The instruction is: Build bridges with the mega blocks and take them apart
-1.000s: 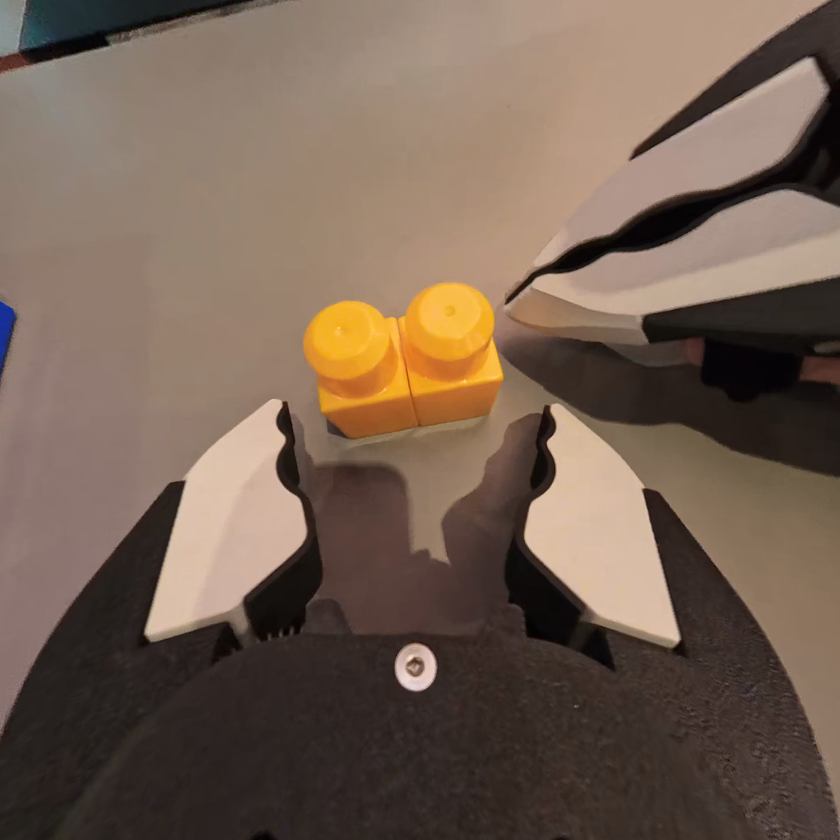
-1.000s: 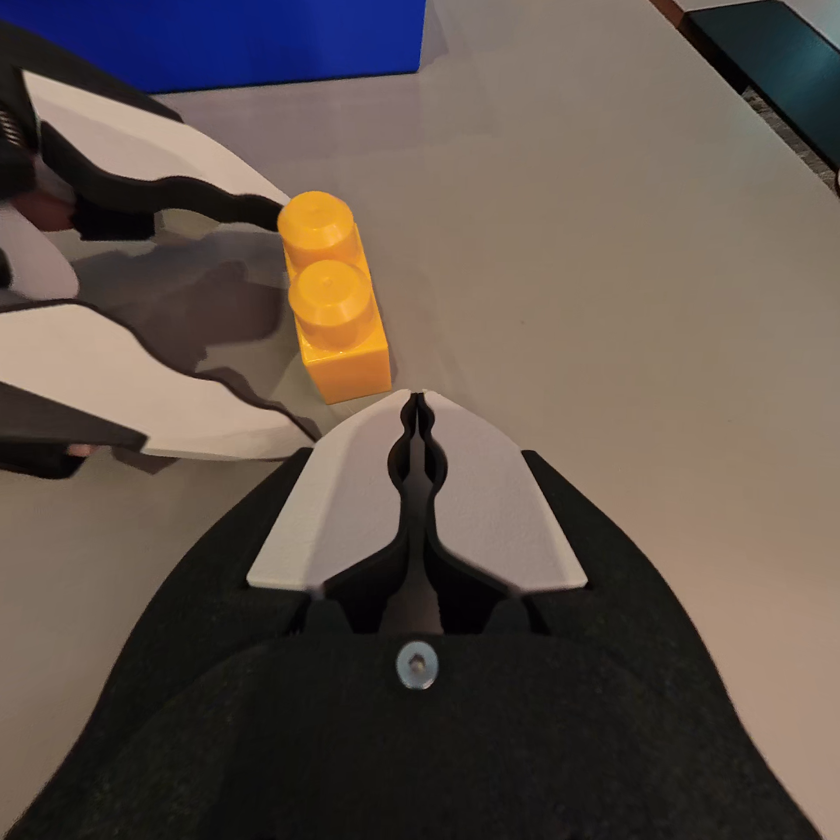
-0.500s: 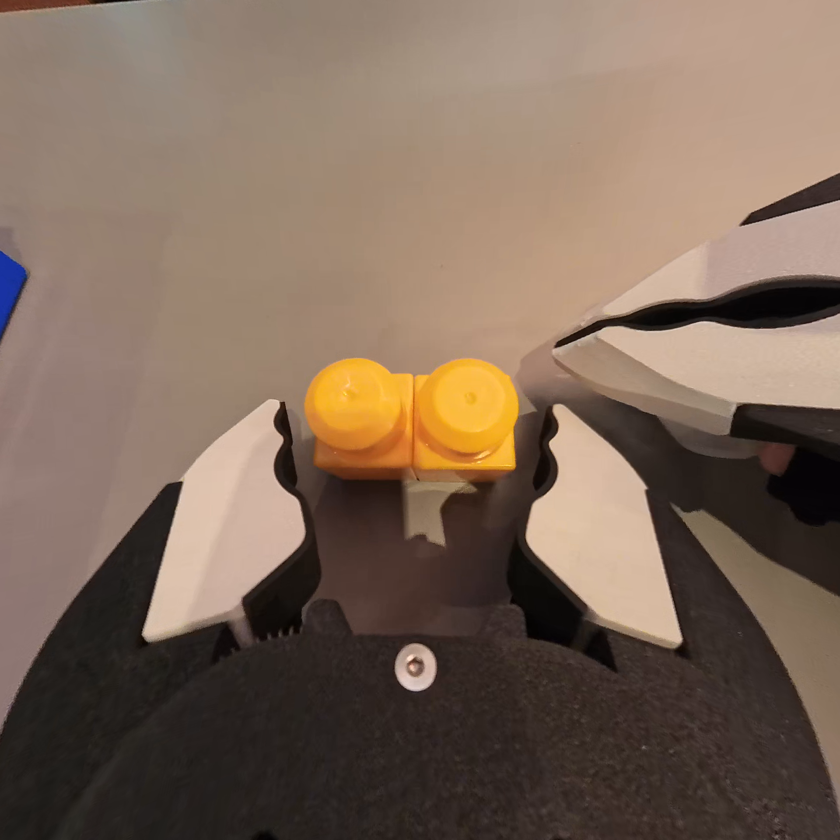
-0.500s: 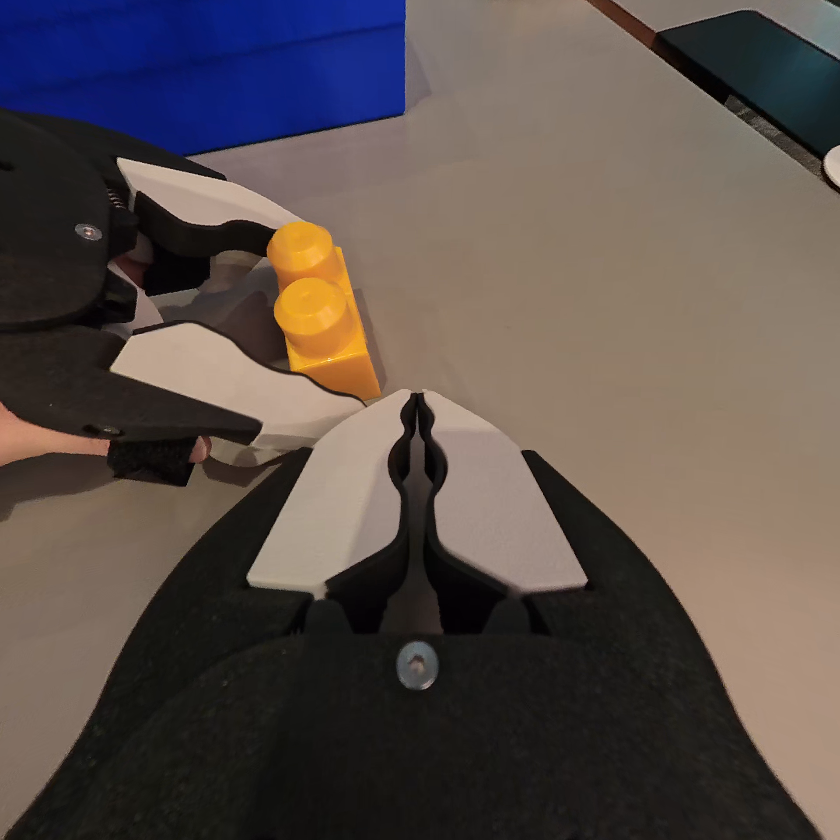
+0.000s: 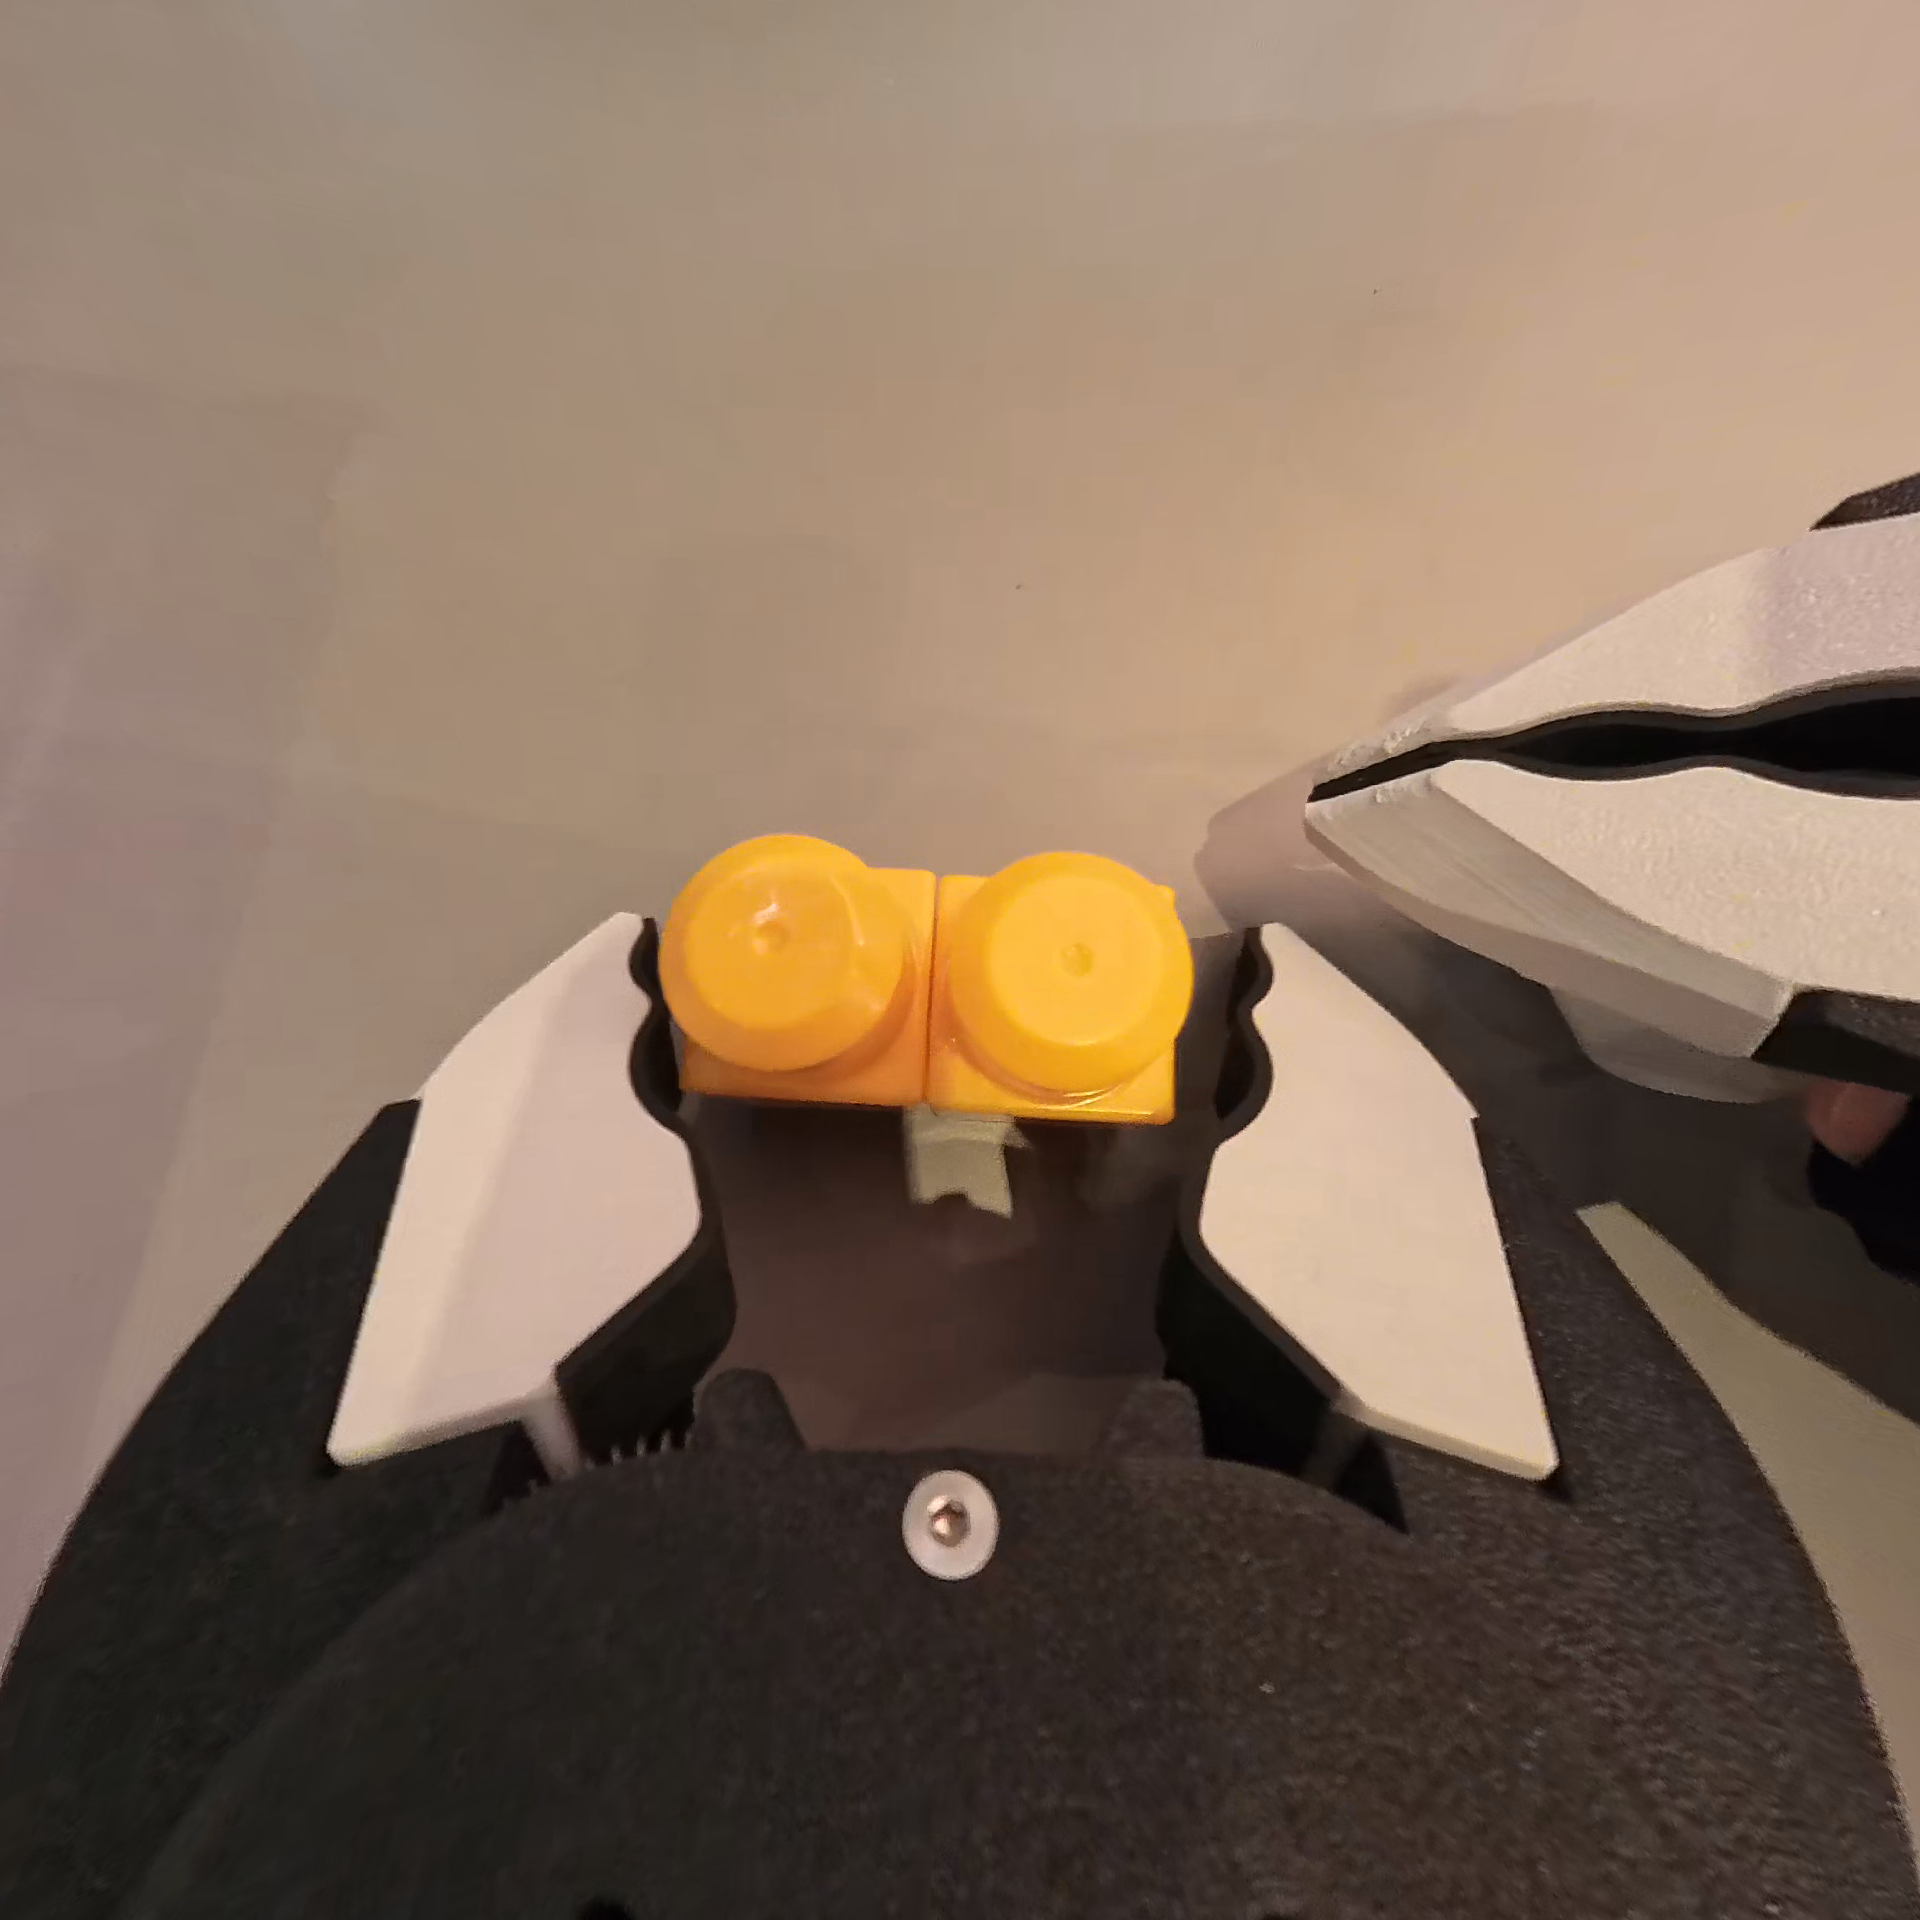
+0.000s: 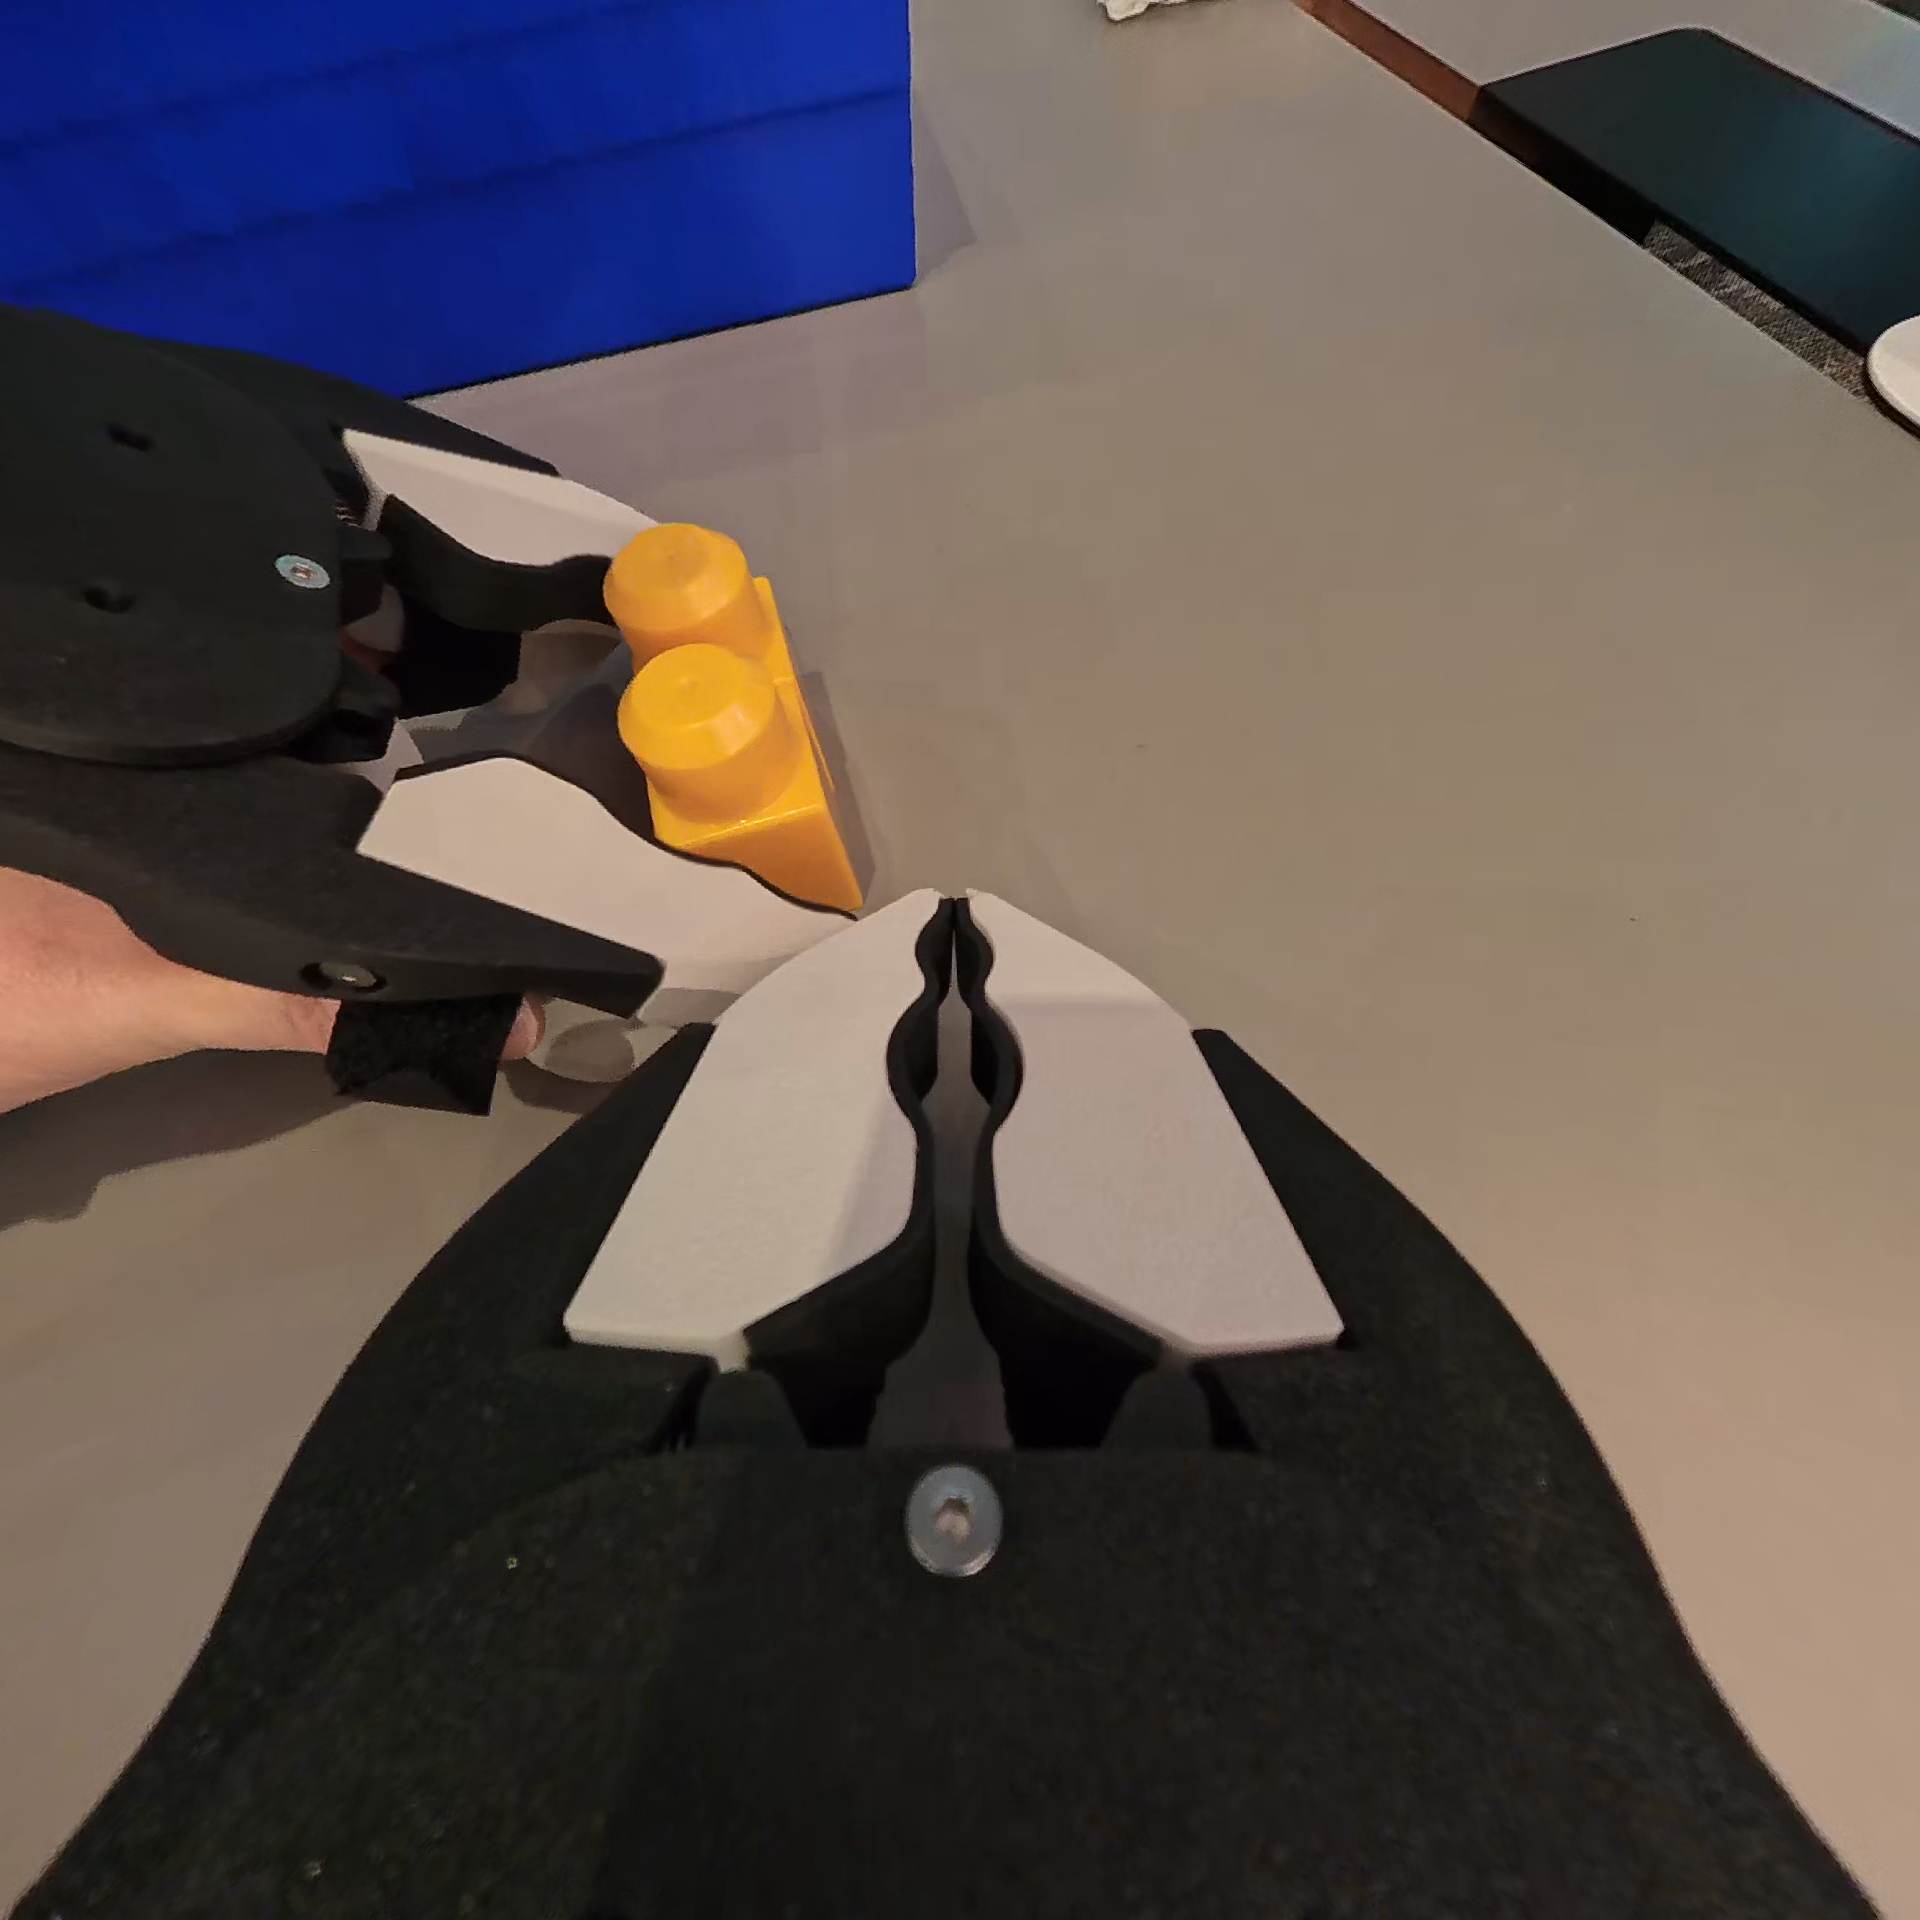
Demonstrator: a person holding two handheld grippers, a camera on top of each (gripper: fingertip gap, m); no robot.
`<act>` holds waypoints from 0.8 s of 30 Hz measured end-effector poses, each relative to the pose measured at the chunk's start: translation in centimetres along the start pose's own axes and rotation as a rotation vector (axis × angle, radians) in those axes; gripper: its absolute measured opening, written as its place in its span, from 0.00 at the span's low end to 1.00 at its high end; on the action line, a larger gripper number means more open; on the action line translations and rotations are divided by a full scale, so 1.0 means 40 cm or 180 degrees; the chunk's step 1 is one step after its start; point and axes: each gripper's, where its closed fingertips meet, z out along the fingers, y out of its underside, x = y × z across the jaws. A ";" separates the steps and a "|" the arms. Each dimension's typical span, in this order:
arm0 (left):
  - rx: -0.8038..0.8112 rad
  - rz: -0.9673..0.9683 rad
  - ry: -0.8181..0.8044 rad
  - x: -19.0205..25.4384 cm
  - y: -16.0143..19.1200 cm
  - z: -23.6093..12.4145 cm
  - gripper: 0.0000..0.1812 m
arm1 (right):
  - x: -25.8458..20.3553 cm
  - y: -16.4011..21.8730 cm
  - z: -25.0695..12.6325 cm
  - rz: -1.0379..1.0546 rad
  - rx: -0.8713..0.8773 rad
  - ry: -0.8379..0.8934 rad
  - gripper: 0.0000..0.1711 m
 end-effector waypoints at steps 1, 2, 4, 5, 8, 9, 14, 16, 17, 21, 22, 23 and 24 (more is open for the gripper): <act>-0.0015 -0.0021 0.0001 0.001 0.001 0.001 0.57 | 0.000 0.000 0.000 0.0000 0.0000 0.0000 0.00; -0.0030 -0.0048 0.0018 0.004 0.002 0.003 0.57 | 0.001 0.000 -0.001 0.0000 0.0000 0.0004 0.00; -0.0039 -0.0074 0.0015 0.003 0.003 0.004 0.57 | 0.001 0.000 -0.002 0.0005 0.0003 0.0005 0.00; -0.0039 -0.0081 0.0012 0.002 0.003 0.004 0.57 | 0.001 0.000 -0.002 0.0009 0.0007 0.0003 0.00; -0.0034 -0.0097 -0.0003 0.000 0.002 0.004 0.56 | 0.003 0.000 -0.003 0.0018 0.0013 0.0005 0.00; -0.0033 -0.0103 -0.0008 -0.001 0.002 0.004 0.56 | 0.003 0.000 -0.003 0.0020 0.0012 0.0005 0.00; -0.0018 -0.0147 -0.0047 -0.007 0.001 0.003 0.52 | 0.004 0.001 -0.005 0.0020 0.0010 0.0013 0.00; -0.0011 -0.0151 -0.0057 -0.008 0.000 0.003 0.51 | 0.004 0.001 -0.005 0.0022 0.0014 0.0013 0.00; -0.0006 -0.0156 -0.0062 -0.009 0.000 0.002 0.50 | 0.004 0.001 -0.005 0.0023 0.0014 0.0015 0.00; -0.0008 -0.0147 -0.0056 -0.009 0.000 0.003 0.50 | 0.005 0.001 -0.006 0.0022 0.0018 0.0017 0.00; -0.0008 -0.0130 -0.0040 -0.009 0.000 0.003 0.50 | 0.004 0.001 -0.007 0.0023 0.0020 0.0014 0.00; -0.0009 -0.0110 -0.0018 -0.008 0.000 0.003 0.50 | 0.005 0.001 -0.007 0.0021 0.0021 0.0018 0.00; -0.0010 -0.0091 0.0002 -0.008 0.000 0.002 0.50 | 0.005 0.001 -0.007 0.0018 0.0021 0.0022 0.00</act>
